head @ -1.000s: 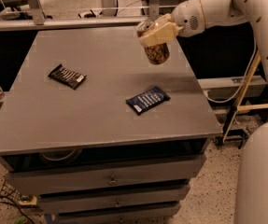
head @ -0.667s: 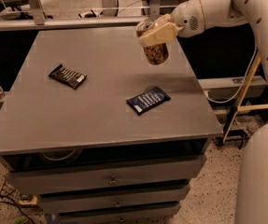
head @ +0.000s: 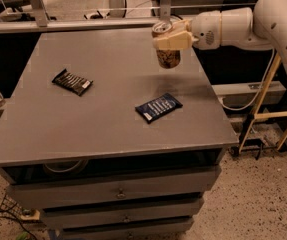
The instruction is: Place orange can upright
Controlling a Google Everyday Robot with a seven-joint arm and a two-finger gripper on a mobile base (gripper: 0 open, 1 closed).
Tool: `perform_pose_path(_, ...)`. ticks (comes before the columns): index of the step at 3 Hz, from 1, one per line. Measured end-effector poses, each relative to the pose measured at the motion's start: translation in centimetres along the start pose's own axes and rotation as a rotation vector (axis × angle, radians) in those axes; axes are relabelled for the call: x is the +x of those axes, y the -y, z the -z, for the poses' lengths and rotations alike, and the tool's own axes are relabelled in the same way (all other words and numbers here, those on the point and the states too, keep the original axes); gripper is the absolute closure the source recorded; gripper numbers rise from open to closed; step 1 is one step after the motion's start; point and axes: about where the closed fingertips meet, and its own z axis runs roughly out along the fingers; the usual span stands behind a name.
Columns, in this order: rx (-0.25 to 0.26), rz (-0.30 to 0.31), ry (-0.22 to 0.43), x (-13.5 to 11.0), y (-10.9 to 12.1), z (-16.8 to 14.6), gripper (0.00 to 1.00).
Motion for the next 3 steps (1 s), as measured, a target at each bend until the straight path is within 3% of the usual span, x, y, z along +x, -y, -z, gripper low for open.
perform_pose_path(1,0.060,0.010,0.083,0.6,1.2,0.5,1.00)
perform_pose_path(3,0.095,-0.072,0.203,3.2,2.6,0.0,1.00)
